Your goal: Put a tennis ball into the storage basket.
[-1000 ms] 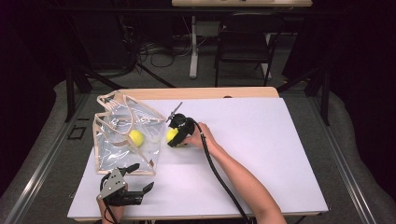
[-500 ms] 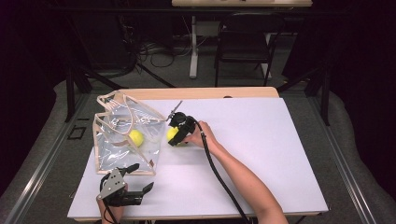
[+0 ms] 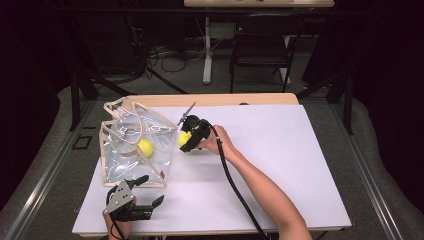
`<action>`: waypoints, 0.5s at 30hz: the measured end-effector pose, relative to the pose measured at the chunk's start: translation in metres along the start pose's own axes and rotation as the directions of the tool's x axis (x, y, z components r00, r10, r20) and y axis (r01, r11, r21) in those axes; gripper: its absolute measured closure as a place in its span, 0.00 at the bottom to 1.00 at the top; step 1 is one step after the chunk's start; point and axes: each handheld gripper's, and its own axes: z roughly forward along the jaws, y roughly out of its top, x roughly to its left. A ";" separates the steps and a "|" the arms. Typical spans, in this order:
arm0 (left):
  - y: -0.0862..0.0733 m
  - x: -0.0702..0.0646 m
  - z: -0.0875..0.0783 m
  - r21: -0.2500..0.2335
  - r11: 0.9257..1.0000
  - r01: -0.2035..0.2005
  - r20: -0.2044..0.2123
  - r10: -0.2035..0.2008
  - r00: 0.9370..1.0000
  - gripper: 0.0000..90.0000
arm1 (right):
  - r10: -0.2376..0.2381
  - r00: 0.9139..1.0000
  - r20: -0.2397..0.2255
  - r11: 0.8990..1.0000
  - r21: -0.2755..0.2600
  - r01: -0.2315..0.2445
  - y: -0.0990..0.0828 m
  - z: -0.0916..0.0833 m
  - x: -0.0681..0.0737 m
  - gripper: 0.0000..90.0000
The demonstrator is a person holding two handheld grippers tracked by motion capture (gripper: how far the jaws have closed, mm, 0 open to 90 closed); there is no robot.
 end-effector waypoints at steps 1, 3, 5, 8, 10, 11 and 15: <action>0.000 0.000 0.000 0.001 1.000 0.000 0.002 0.000 1.000 0.18 | 0.003 1.000 0.001 1.000 -0.002 -0.003 0.001 -0.002 0.001 0.29; 0.000 0.000 0.000 -0.001 1.000 0.001 0.000 -0.001 1.000 0.18 | -0.008 1.000 0.003 1.000 -0.002 0.008 0.003 -0.005 0.002 0.29; 0.000 0.000 0.000 -0.004 1.000 0.002 0.000 -0.002 1.000 0.18 | -0.015 1.000 0.008 1.000 -0.006 0.015 0.005 -0.009 0.003 0.29; 0.000 0.000 -0.001 -0.004 1.000 0.003 -0.001 -0.003 1.000 0.18 | -0.017 1.000 0.011 1.000 -0.012 0.017 0.008 -0.014 0.005 0.29; 0.000 0.000 -0.001 -0.008 1.000 0.001 -0.001 -0.001 1.000 0.18 | -0.024 1.000 0.017 1.000 -0.016 0.024 0.011 -0.018 0.006 0.29; 0.000 0.000 -0.001 -0.004 1.000 0.003 -0.001 -0.003 1.000 0.18 | -0.028 0.999 0.019 0.999 -0.015 0.029 0.012 -0.020 0.006 0.29; 0.000 0.001 -0.002 -0.002 1.000 -0.001 0.000 0.001 1.000 0.18 | -0.041 0.999 0.028 0.999 -0.027 0.042 0.018 -0.029 0.009 0.29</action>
